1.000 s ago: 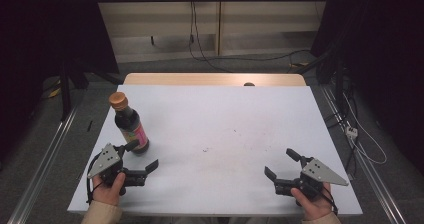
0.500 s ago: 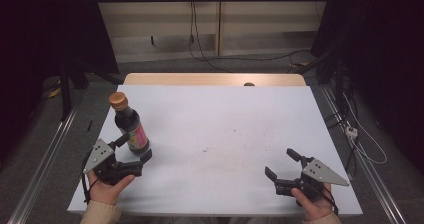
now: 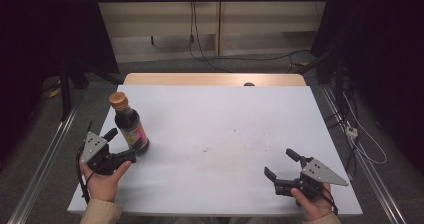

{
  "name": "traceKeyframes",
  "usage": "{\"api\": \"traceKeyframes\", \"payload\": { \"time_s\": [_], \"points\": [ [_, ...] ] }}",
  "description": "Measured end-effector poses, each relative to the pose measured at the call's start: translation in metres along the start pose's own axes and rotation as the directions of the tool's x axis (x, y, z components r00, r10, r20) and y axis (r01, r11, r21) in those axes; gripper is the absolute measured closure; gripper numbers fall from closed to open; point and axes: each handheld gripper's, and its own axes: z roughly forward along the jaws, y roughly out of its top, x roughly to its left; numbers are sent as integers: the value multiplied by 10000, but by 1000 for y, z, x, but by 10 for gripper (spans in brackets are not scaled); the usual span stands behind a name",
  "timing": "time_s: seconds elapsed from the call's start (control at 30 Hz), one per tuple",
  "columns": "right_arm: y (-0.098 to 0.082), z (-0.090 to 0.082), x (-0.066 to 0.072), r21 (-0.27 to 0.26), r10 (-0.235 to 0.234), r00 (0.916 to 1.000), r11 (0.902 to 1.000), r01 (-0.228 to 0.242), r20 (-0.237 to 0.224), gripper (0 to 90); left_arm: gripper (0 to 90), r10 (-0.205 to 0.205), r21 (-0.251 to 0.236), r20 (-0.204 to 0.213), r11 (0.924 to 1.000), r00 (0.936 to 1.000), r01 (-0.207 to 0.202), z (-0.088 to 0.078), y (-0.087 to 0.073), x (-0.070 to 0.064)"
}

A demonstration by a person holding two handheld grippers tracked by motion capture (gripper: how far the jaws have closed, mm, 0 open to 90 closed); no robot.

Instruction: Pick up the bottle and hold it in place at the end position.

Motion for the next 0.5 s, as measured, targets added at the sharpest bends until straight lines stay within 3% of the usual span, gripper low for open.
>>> {"api": "traceKeyframes", "payload": {
  "time_s": [0.07, 0.33, 0.5],
  "points": [
    [0, 0, 0, 6, -9, 10000, 10000, 9, -5, 36, 77, 88, -2, -234, 10000, 9997, -88, 4, 1, 3],
    [0, 0, 0, 29, 10, 10000, 10000, -10, 6, 35, 101, -403, -76, -537, 9992, 9977, 400, 26, 2, 11],
    [0, 0, -1, 31, -21, 10000, 10000, 21, 19, 35, 108, -488, -2, -673, 9988, 9965, 489, 31, 1, 14]
  ]
}}
